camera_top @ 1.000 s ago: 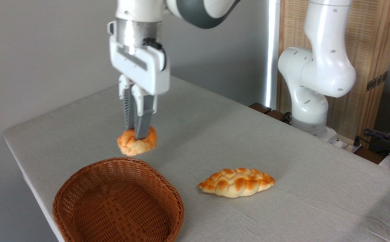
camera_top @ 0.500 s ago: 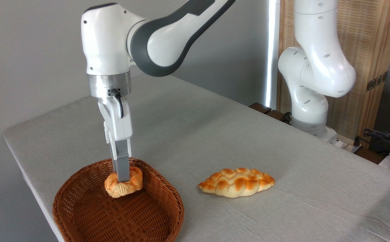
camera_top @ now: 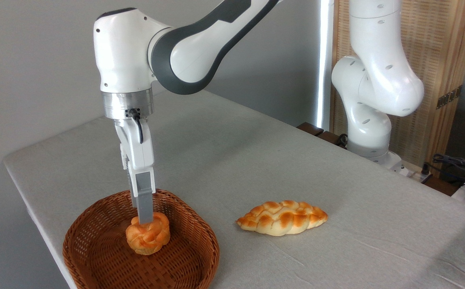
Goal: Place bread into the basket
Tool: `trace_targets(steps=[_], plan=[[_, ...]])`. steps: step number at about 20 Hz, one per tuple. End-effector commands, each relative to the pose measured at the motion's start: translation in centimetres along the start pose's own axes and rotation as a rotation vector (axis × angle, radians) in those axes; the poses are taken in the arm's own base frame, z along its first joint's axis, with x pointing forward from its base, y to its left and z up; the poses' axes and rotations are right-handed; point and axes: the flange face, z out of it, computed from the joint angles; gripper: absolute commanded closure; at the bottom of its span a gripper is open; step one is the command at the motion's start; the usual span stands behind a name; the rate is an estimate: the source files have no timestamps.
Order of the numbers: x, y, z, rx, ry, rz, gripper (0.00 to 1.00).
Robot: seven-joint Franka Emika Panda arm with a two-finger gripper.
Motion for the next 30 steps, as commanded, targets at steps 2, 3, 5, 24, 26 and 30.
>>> trace_targets(steps=[2, 3, 5, 24, 26, 30], plan=[[0.1, -1.9, -3.1, 0.017, 0.107, -0.113, 0.00], [0.2, -2.4, -4.6, 0.023, 0.125, -0.156, 0.00], [-0.3, -2.5, -5.7, -0.001, 0.108, -0.268, 0.00], [-8.4, -5.3, -15.3, -0.243, -0.019, -0.462, 0.00], [-8.9, -5.1, -15.1, -0.258, -0.032, -0.444, 0.00], [-8.7, -4.6, -14.9, -0.273, -0.045, -0.430, 0.00]])
